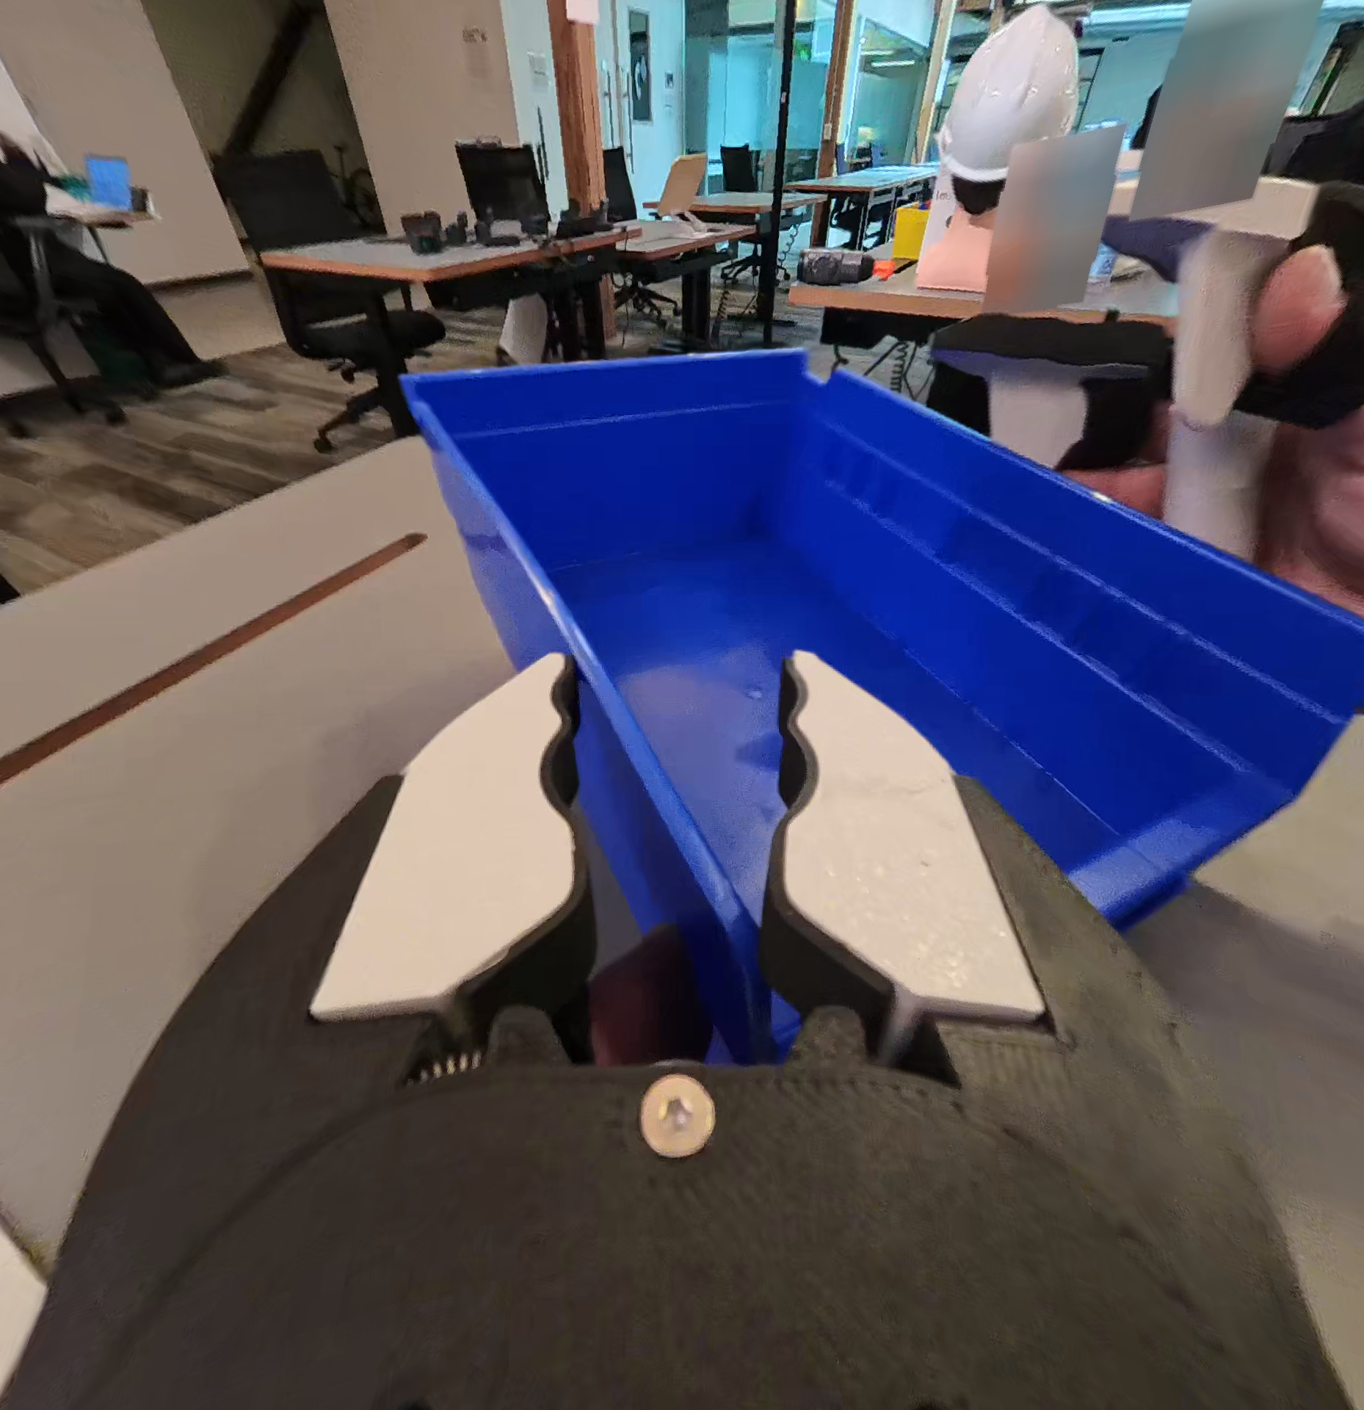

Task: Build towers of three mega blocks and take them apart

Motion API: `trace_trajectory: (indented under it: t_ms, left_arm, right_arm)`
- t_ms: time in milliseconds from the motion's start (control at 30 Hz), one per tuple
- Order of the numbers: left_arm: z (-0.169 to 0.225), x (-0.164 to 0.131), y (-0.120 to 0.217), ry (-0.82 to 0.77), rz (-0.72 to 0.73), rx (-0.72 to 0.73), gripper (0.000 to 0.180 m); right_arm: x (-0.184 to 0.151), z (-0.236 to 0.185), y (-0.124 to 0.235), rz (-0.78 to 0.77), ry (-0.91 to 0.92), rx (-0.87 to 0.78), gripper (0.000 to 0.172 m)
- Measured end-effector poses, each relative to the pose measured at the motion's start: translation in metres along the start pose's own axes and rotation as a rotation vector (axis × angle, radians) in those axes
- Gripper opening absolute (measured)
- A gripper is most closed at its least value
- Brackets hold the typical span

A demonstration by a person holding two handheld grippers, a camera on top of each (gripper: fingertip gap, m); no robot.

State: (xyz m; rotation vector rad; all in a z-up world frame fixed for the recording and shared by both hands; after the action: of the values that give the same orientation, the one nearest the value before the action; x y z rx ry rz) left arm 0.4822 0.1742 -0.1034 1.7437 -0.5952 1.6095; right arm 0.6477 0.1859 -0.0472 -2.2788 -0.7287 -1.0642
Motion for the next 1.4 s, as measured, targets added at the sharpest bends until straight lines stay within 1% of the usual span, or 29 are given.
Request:
trace_trajectory:
  t_ms: [100,133,167,200,333,367,400,433,467,533,567,600,667,700,767,833,867,900,933,967,1033,1067,1133,1200,1267,1333,1367,1400]
  left_arm:
    - [-0.009,-0.01,-0.013,0.072,-0.004,-0.02,0.062]
    - [-0.01,-0.012,-0.017,0.076,0.0,-0.02,0.067]
    - [-0.013,-0.014,-0.02,0.087,0.007,-0.024,0.071]
    - [-0.017,-0.015,-0.023,0.111,0.007,-0.029,0.074]
    - [-0.025,-0.016,-0.033,0.199,0.033,-0.087,0.088]
    - [-0.025,-0.016,-0.035,0.203,0.035,-0.105,0.096]
    - [-0.026,-0.015,-0.036,0.204,0.043,-0.105,0.098]
    - [-0.026,-0.014,-0.036,0.215,0.059,-0.11,0.103]
    - [-0.026,-0.014,-0.035,0.221,0.069,-0.116,0.107]
    - [-0.028,-0.015,-0.028,0.236,0.057,-0.112,0.099]
    - [-0.026,-0.014,-0.022,0.224,0.061,-0.111,0.093]
    - [-0.023,-0.012,-0.015,0.192,0.068,-0.103,0.09]
    - [-0.013,-0.011,0.002,0.133,0.055,-0.087,0.096]
    - [-0.008,-0.01,0.016,0.094,0.067,-0.067,0.096]
    - [0.012,0.0,0.054,0.02,0.115,-0.096,0.09]
    - [0.026,0.007,0.107,-0.088,0.16,-0.081,0.085]
    - [0.031,0.01,0.138,-0.111,0.191,-0.091,0.081]
    - [0.029,0.013,0.17,-0.144,0.228,-0.068,0.075]
    - [0.019,0.013,0.2,-0.189,0.245,-0.003,0.074]
    - [0.005,0.01,0.229,-0.223,0.244,0.065,0.073]
    - [-0.034,0.008,0.289,-0.257,0.239,0.236,0.067]
    - [-0.055,0.008,0.321,-0.248,0.224,0.326,0.067]
    - [-0.09,0.008,0.387,-0.268,0.213,0.498,0.055]
    - [-0.124,-0.003,0.446,-0.276,0.133,0.654,0.048]
    - [-0.151,-0.018,0.502,-0.257,0.056,0.795,0.051]
    - [-0.171,-0.042,0.549,-0.212,-0.032,0.901,0.057]
    - [-0.178,-0.055,0.567,-0.183,-0.059,0.934,0.06]
    - [-0.182,-0.067,0.58,-0.152,-0.075,0.948,0.06]
  right_arm:
    - [-0.008,0.03,-0.027,-0.074,0.004,-0.008,0.073]
    - [-0.008,0.037,-0.035,-0.073,-0.002,0.008,0.073]
    - [-0.006,0.042,-0.042,-0.065,0.005,0.022,0.074]
    - [-0.004,0.047,-0.05,-0.079,0.019,0.031,0.071]
    - [0.0,0.068,-0.08,-0.142,0.065,0.036,0.073]
    - [0.002,0.073,-0.087,-0.145,0.084,0.033,0.073]
    - [0.003,0.077,-0.096,-0.146,0.103,0.036,0.073]
    - [0.003,0.08,-0.103,-0.157,0.109,0.044,0.074]
    - [0.003,0.084,-0.109,-0.166,0.117,0.036,0.071]
    - [0.007,0.087,-0.112,-0.164,0.113,0.05,0.061]
    - [0.012,0.086,-0.11,-0.141,0.11,0.061,0.058]
    - [0.018,0.084,-0.107,-0.113,0.116,0.062,0.057]
    - [0.023,0.079,-0.098,-0.1,0.157,0.053,0.056]
    - [0.025,0.077,-0.092,-0.108,0.208,0.023,0.056]
    - [0.038,0.064,-0.075,-0.08,0.353,-0.048,0.053]
    - [0.048,0.031,-0.056,-0.079,0.517,-0.086,0.045]
    - [0.05,0.006,-0.048,-0.066,0.609,-0.089,0.044]
    - [0.05,-0.023,-0.043,-0.042,0.665,-0.066,0.044]
    - [0.042,-0.055,-0.04,-0.048,0.694,-0.02,0.036]
    - [0.026,-0.085,-0.041,-0.09,0.727,0.027,0.029]
    - [-0.018,-0.145,-0.053,-0.171,0.804,0.115,0.019]
    - [-0.047,-0.173,-0.062,-0.222,0.823,0.177,0.016]
    - [-0.112,-0.228,-0.083,-0.335,0.802,0.32,0.0]
    - [-0.178,-0.274,-0.107,-0.434,0.77,0.429,0.0]
    - [-0.242,-0.305,-0.132,-0.539,0.745,0.488,0.0]
    - [-0.289,-0.328,-0.156,-0.571,0.72,0.512,0.001]
    - [-0.309,-0.336,-0.168,-0.58,0.69,0.504,0.007]
    - [-0.333,-0.341,-0.179,-0.633,0.66,0.498,0.016]
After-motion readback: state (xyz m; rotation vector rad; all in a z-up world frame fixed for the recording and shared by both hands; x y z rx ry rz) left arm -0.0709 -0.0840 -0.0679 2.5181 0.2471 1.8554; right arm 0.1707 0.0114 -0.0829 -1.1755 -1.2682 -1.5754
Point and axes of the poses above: each gripper's, where its closed fingertips meet, y back along the fingers, x out of its top, z = x × y across the jaws, the point moved 1 cm from there along y, back along the fingers
